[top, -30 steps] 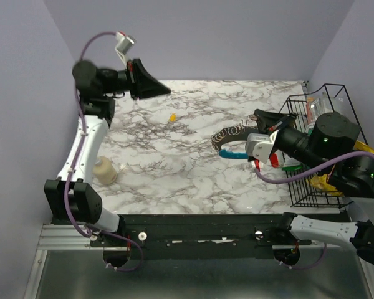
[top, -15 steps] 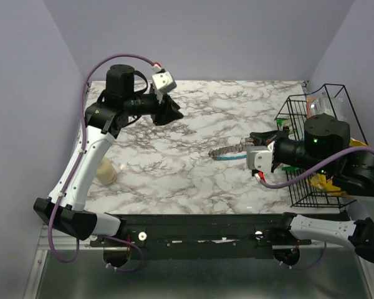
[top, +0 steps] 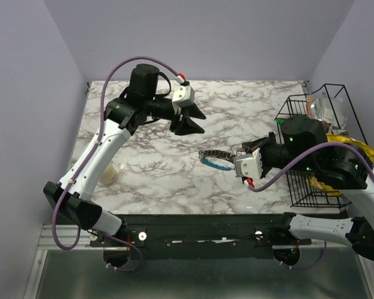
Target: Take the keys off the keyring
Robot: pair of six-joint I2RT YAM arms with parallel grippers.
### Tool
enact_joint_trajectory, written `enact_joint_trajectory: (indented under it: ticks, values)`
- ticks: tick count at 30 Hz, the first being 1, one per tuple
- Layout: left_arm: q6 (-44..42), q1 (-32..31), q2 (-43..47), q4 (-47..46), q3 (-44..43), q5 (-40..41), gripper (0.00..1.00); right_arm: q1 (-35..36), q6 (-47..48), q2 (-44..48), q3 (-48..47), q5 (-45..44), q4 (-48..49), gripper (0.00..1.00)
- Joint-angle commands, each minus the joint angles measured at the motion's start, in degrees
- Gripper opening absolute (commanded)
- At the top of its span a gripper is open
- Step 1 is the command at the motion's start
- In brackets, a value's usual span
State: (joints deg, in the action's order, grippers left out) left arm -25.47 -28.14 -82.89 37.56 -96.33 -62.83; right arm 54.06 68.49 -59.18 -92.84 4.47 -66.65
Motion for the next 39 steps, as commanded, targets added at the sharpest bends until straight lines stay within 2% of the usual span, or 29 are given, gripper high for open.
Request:
enact_joint_trajectory:
  ticks: [1, 8, 15, 18, 21, 28, 39]
  values:
    - [-5.4, -5.2, -3.1, 3.3, -3.0, -3.0, 0.57, 0.4, 0.9, -0.5, -1.5, 1.4, -0.8, 0.01]
    - [-5.0, -7.5, -8.9, 5.2, -10.5, -5.0, 0.59, 1.0, 1.5, -1.6, -1.6, 1.3, -1.6, 0.01]
    - [-8.9, -13.0, -12.3, 8.2, -9.7, -5.0, 0.61, 1.1, 1.3, -2.3, -3.0, 0.2, -0.1, 0.01]
    - [-9.2, -14.2, -14.0, 8.6, -9.8, -4.1, 0.62, 1.1, 1.5, -2.4, -3.1, -0.1, -0.2, 0.01]
    - [-9.1, -14.5, -15.8, 9.6, -12.0, -6.3, 0.63, 1.2, 1.7, -2.2, -2.3, -0.9, -0.1, 0.01]
    - [-9.4, -14.6, -15.3, 11.1, -13.4, -12.7, 0.64, 1.2, 1.8, -1.6, -0.8, -4.2, 3.5, 0.01]
    - [-6.9, -16.8, -14.2, 8.9, -12.3, -14.9, 0.62, 1.1, 2.2, -1.8, 0.8, -7.9, 5.3, 0.01]
